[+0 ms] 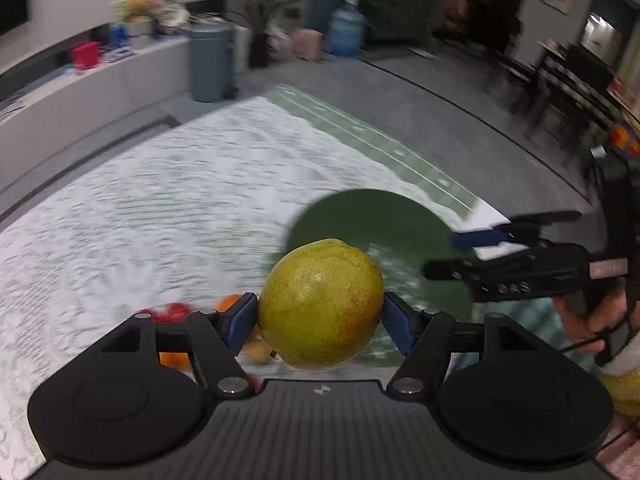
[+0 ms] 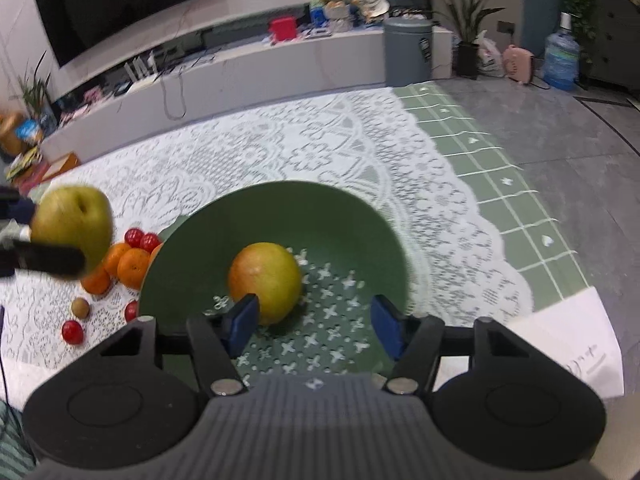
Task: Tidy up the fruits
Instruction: 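Carry the yellow-green pomelo into the colander beside the mango and open the left gripper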
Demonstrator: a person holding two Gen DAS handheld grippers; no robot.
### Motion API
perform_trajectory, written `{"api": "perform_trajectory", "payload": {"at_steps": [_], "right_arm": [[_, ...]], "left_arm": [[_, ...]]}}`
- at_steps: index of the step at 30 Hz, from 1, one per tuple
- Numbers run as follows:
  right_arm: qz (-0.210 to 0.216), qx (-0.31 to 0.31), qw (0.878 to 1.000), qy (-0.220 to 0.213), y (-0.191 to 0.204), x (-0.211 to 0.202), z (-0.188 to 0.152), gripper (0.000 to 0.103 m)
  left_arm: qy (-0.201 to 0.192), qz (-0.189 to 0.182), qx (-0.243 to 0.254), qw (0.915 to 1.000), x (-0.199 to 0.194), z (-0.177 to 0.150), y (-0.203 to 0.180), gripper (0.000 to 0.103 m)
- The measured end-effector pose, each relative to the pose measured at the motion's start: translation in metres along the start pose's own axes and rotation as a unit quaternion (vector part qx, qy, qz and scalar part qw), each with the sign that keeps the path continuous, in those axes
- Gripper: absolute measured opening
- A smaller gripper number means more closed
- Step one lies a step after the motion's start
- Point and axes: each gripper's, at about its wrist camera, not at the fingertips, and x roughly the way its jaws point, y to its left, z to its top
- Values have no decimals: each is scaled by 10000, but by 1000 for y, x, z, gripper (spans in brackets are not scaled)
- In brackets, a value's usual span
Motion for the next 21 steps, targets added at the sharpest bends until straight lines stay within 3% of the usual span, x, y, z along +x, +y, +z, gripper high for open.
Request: {"api": "perform_trajectory", "payload": {"at_steps": [4,10,21], "right_arm": [[-4,240,9997,-104,-14,-6,-3,60],[28,400,9988,-268,-23,-13,-7,60],[-12,501,9981,-351,-32,-14,-12,60]], "left_arm": [[381,59,405,9984,29,5,-30,78],[1116,-132,281,9933,78,16,-45,78],[1757,50,407,9836,115,9,-59,78]]}}
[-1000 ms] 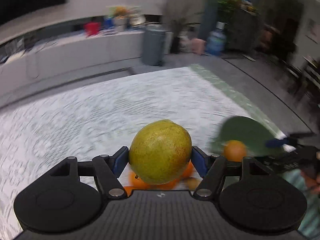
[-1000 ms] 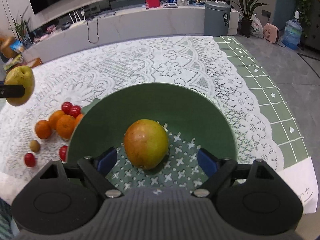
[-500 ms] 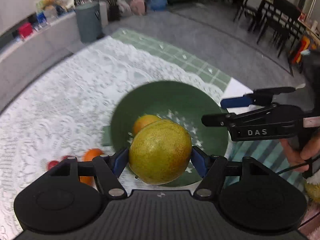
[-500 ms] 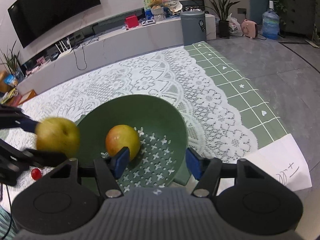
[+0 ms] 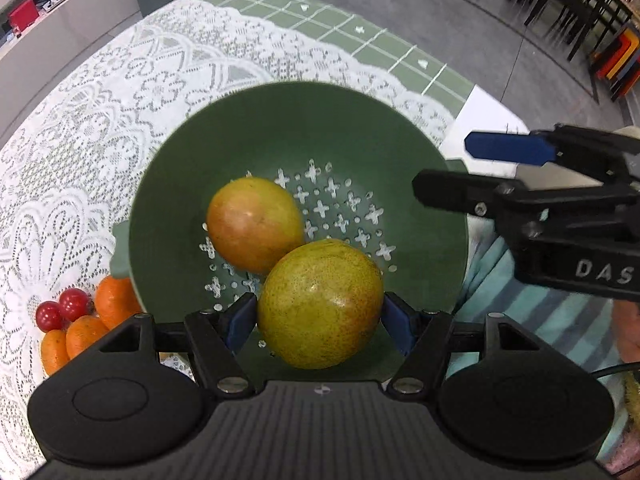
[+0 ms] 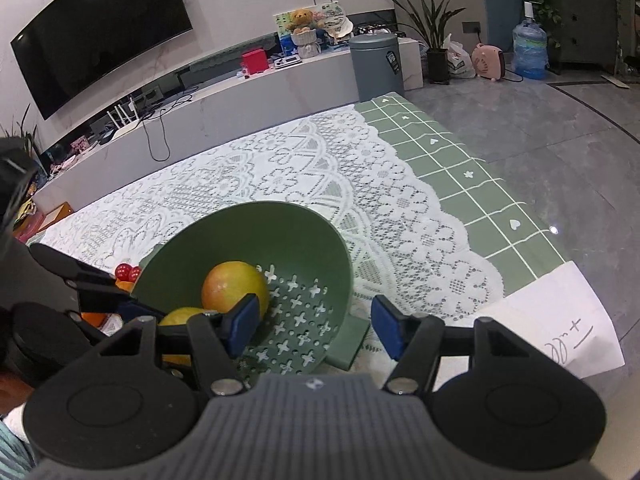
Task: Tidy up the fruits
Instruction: 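Carry the yellow-green pomelo into the colander beside the mango and open the left gripper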
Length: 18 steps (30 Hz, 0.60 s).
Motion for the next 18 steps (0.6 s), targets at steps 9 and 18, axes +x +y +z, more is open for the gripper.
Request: {"api": "perform_trajectory", "payload": {"at_steps": [9,18], "right_arm": [[-101,59,9999,-21,0,-3,-3,60],[-165,-75,9998,111,9,-1,-8,60]], "left_arm": [[111,-194,-93,9997,14,-2,0,78],[33,-170,-104,9998,15,-3,2,78]]}}
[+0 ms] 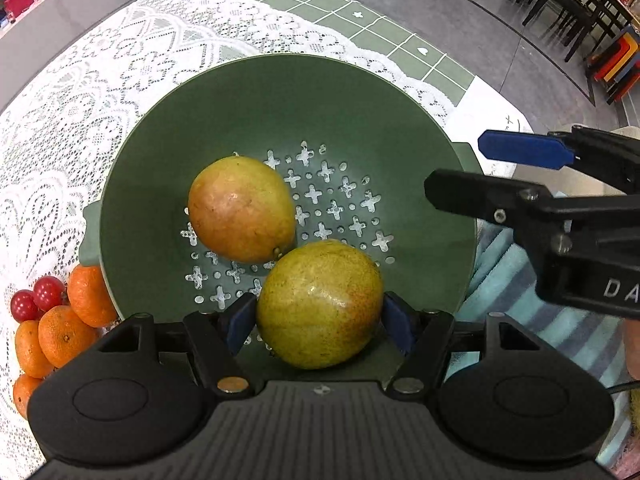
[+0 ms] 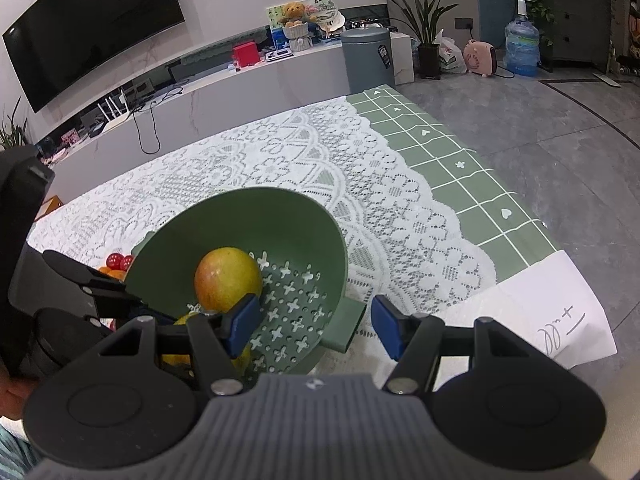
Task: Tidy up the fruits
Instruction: 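Carry the yellow-green pomelo into the colander beside the mango and open the left gripper, then move both grippers back over the remaining fruit pile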
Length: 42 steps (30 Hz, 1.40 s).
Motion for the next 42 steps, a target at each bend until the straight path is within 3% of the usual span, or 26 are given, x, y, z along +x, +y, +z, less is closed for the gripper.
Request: {"api": "perform_trajectory", "payload": {"at_steps": [4,11,16,22,27,29,38,42], "right_arm": [[-39,-25,10000,9,3,-2,-2,61],[-159,-7,9999,5,5,-10,-4,62],[-177,-95,9998,-75,14,-18,-3,62],[-72,-259,9995,-156,34,-22,-4,62],[247,-475,9985,-152,62,-20,-11,62],[297,-535,9980,-161,75,-19,-15,68],[447,-781,9955,-284,124,-12,-35,72],[532,-1155,9914,-301,149,-8,-46,72]], "left_arm": [[5,187,35,9998,2,0,-1,78],[-158,-90,-166,9997,-7,0,5,81],[-574,-67,-215,9981,-31,-11,5,81],[-1111,412,-329,9924,-67,-36,12,81],[-1554,887,-668,9816,-94,-65,28,81],[-1747,1016,-857,9756,-104,-78,36,81],[-2195,1355,-1706,9510,-126,-136,71,81],[-2416,1339,-2021,9396,-130,-164,83,81]]}}
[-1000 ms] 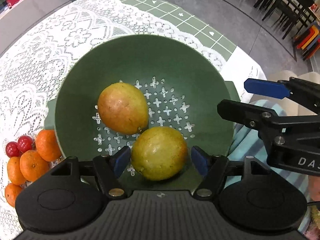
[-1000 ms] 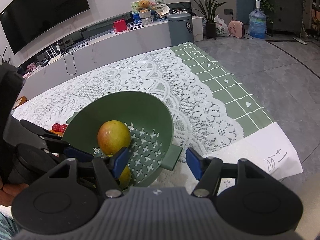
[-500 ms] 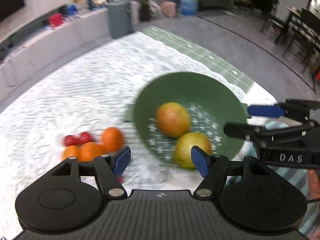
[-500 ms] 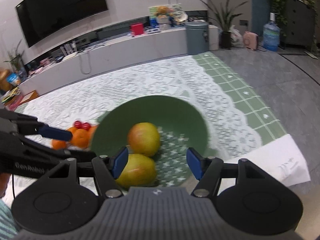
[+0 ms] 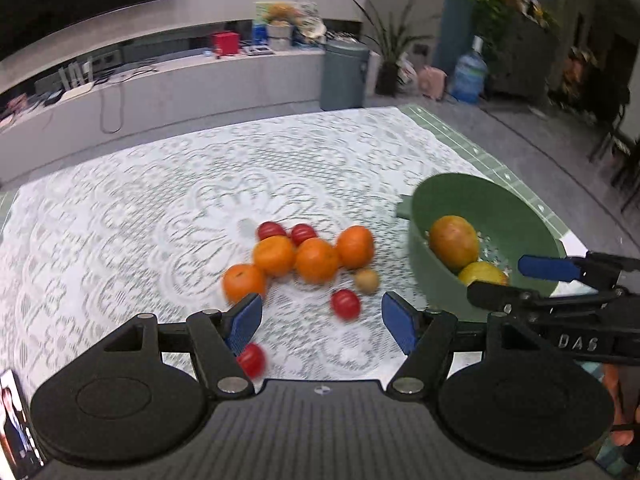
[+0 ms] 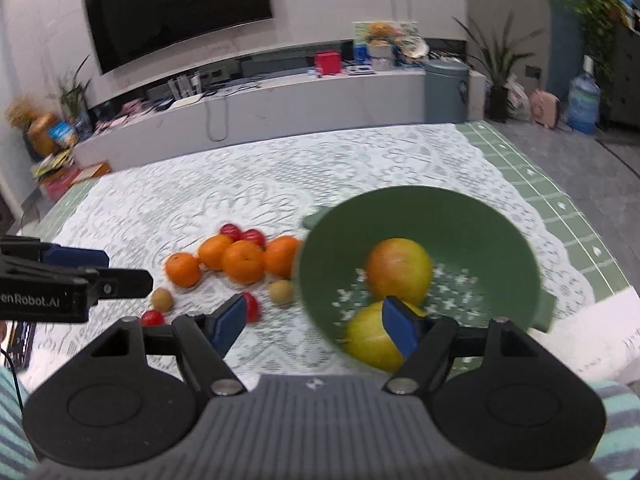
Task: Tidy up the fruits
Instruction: 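Move both grippers back over the remaining fruit pile, then grasp an orange with the right gripper while the left gripper grasps another orange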
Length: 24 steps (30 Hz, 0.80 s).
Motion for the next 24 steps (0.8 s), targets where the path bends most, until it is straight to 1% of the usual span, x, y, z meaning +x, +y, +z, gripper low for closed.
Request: {"api": "perform_trajectory", "payload": {"at_steps": [4,9,14,16,17,20,22,24], "right_arm": [[219,-207,9994,146,20,8,-10,72],[364,-510,9973,377,38,20,-23,72],[405,-810,9946,506,48,34,-30,72],[401,-910,9936,530,51,37,-32,70],[397,-977,9930,537,52,39,-33,69],[364,-1174,9911,512,57,45,-33,65],[392,-1261,9901,474,59,49,-31,61],[428,-1365,9888,425,62,53,-27,60]], "left_arm": [[-195,-22,-365,9991,-7,-18,21,81],[27,47,-584,9983,-7,-38,38,80],[125,9,-618,9980,-1,-55,44,80],[123,57,-692,9975,2,-58,47,80],[103,71,-747,9971,4,-59,49,78],[7,37,-863,9963,6,-58,52,75],[-58,8,-857,9963,10,-56,53,75],[-110,94,-814,9966,13,-54,54,75]]}}
